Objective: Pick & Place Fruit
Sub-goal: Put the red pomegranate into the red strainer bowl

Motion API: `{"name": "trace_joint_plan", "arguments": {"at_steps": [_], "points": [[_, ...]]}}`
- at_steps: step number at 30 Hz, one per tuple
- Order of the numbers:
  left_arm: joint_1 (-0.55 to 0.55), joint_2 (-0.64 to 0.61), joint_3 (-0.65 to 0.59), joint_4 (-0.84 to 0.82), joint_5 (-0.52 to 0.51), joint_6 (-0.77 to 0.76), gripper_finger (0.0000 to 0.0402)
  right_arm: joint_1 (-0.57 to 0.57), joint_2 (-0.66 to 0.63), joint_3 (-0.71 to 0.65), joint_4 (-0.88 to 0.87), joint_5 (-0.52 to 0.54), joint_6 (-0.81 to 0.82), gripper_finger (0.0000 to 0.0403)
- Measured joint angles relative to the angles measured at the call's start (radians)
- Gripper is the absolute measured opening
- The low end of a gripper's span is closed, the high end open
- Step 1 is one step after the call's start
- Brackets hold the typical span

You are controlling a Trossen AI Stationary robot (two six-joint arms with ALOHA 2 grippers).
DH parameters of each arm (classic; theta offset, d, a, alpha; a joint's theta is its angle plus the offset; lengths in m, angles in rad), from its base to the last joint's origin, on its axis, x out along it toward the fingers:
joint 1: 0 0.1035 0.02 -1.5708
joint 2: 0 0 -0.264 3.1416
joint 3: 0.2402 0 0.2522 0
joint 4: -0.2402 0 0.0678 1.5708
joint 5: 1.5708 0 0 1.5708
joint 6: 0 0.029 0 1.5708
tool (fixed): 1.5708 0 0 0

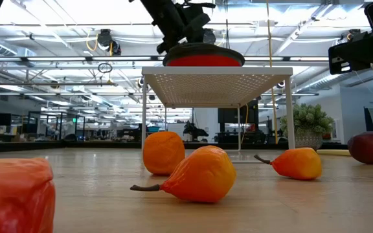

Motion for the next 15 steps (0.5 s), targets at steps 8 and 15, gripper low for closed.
{"name": "trace_joint_plan", "arguments": {"at_steps": [8,15], "points": [[-0.021,-0.132,0.001,0.006,-0.032,-0.009,0.0278,0.0,0.0,0.0,0.0,-0.001,0.0,0.0],[-0.118,-0.206,0.001,-0.066,-0.031,-0.09,0.0248,0.0,0.0,0.0,0.0,-0.001,0.0,0.0]]}}
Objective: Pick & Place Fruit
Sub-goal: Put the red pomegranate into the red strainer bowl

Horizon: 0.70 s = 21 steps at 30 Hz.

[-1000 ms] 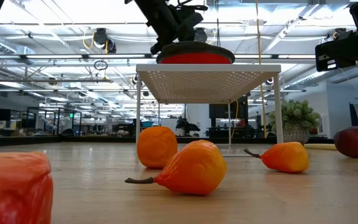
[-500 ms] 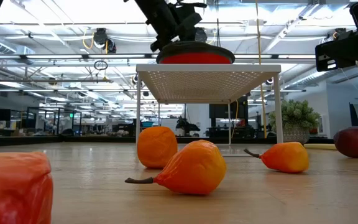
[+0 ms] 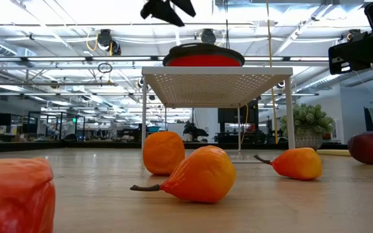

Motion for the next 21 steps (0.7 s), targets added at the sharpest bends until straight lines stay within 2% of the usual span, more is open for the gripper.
{"name": "trace_joint_plan", "arguments": {"at_steps": [6,13,21], "points": [[-0.116,-0.008,0.0,-0.118,0.002,-0.091,0.0212,0.0,0.0,0.0,0.0,0.0,0.0,0.0],[-0.227,-0.008,0.0,-0.268,0.002,-0.293,0.0157,0.0,0.0,0.0,0.0,0.0,0.0,0.0],[-0.36,0.0,0.0,-0.291,0.004,-0.545,0.0092,0.0,0.0,0.0,0.0,0.0,0.0,0.0]]}}
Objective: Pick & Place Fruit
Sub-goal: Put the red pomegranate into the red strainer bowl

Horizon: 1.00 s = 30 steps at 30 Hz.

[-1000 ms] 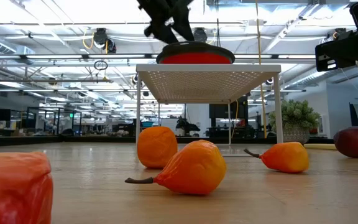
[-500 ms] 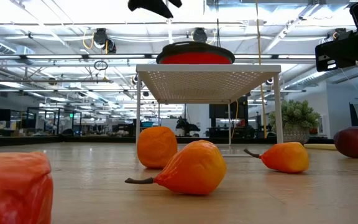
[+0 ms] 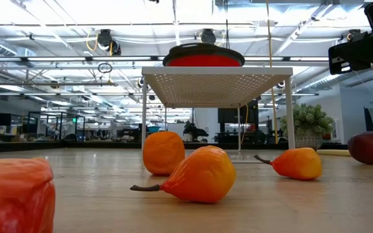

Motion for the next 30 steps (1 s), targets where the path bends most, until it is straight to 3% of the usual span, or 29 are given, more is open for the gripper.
{"name": "trace_joint_plan", "arguments": {"at_steps": [12,22,30], "points": [[-0.207,0.039,0.0,-0.015,-0.003,-0.301,0.0006,0.0,0.0,0.0,0.0,0.001,0.0,0.0],[-0.312,0.113,0.0,-0.16,-0.026,-0.575,0.0002,0.0,0.0,0.0,0.011,0.001,0.0,0.0],[-0.333,0.205,0.0,-0.235,0.109,-0.752,0.0008,0.0,0.002,0.0,0.014,0.002,-0.001,0.0]]}}
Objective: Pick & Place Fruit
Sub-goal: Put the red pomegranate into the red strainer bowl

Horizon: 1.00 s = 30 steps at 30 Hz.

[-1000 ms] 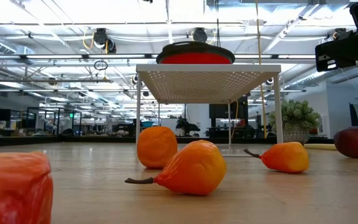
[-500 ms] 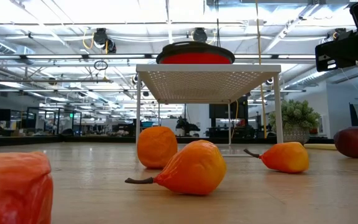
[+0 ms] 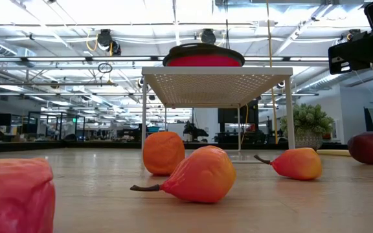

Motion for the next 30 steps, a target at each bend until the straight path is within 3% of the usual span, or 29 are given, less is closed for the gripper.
{"name": "trace_joint_plan", "arguments": {"at_steps": [5,16,23,30], "points": [[-0.004,0.059,0.0,0.0,0.075,-0.059,0.0005,0.0,0.0,0.0,0.0,0.0,-0.001,0.0],[-0.018,0.194,-0.001,-0.056,0.284,-0.136,0.0062,0.0,0.0,0.0,0.0,0.0,-0.001,0.0],[-0.039,0.203,-0.001,-0.043,0.272,-0.159,0.0115,0.0,0.0,0.0,0.0,0.0,-0.001,0.0],[-0.056,0.203,-0.001,-0.033,0.257,-0.166,0.0197,0.0,0.0,0.0,0.0,0.0,-0.001,0.0]]}}
